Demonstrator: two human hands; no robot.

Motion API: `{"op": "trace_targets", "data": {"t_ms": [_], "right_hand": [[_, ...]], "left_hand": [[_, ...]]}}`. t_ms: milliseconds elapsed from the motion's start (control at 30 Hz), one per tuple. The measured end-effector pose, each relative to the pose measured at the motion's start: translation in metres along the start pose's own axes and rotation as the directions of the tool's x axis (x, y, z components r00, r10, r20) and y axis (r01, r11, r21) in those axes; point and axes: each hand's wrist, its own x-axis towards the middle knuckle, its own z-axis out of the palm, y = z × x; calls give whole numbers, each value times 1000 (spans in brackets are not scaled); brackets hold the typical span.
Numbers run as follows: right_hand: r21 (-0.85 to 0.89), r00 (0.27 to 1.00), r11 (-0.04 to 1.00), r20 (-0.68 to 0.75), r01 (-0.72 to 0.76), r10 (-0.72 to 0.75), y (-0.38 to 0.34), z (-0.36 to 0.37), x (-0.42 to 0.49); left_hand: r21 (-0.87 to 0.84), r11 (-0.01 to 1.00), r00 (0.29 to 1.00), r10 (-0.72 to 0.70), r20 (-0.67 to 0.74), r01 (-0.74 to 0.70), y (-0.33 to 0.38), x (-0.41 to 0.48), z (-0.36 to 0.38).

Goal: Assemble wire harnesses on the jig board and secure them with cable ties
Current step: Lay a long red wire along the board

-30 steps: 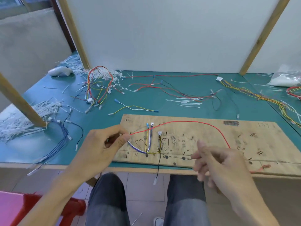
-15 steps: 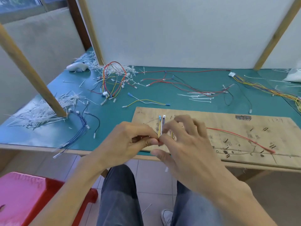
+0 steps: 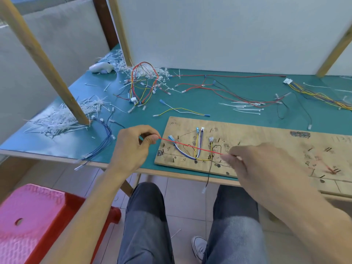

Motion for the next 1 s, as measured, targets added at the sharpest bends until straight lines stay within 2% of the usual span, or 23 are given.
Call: {"op": "trace_targets", "data": {"t_ms": [100, 200, 300, 400, 500, 600, 700, 767, 867, 1000], "right_hand": [[18, 996, 999, 80, -35, 34, 0, -14, -15], [113, 990, 994, 138, -11, -5, -7, -8, -26], [102, 980, 994, 198, -22, 2, 2, 13, -14], [420, 956, 900, 294, -121, -8, 11, 43, 8], [573, 985, 817, 166, -62, -41, 12, 67, 19], [584, 999, 811, -16, 33, -29, 19, 84, 22], [612, 991, 786, -131, 91, -12, 26, 92, 22], [651, 987, 754, -160, 91, 19, 28, 95, 20], [638, 991, 769, -129, 47, 47, 29, 102, 19], [629, 988, 777, -135, 29, 72, 28, 106, 21]], "left_hand": [[-13, 1000, 999, -16, -29, 15, -1, -2, 9], [-20, 999, 999, -44, 14, 45, -3, -3, 18], [-8, 996, 994, -84, 64, 85, -6, -2, 22], [27, 996, 991, -93, 98, 90, -8, -1, 22], [12, 996, 989, -93, 116, 93, -11, 1, 21], [-6, 996, 988, -84, 127, 86, -15, 4, 22], [3, 998, 991, -65, 118, 65, -19, 6, 23], [7, 998, 993, -67, 98, 67, -21, 7, 24], [44, 996, 992, -87, 95, 83, -22, 11, 24], [113, 994, 988, -29, 149, 12, -20, 14, 22]]}}
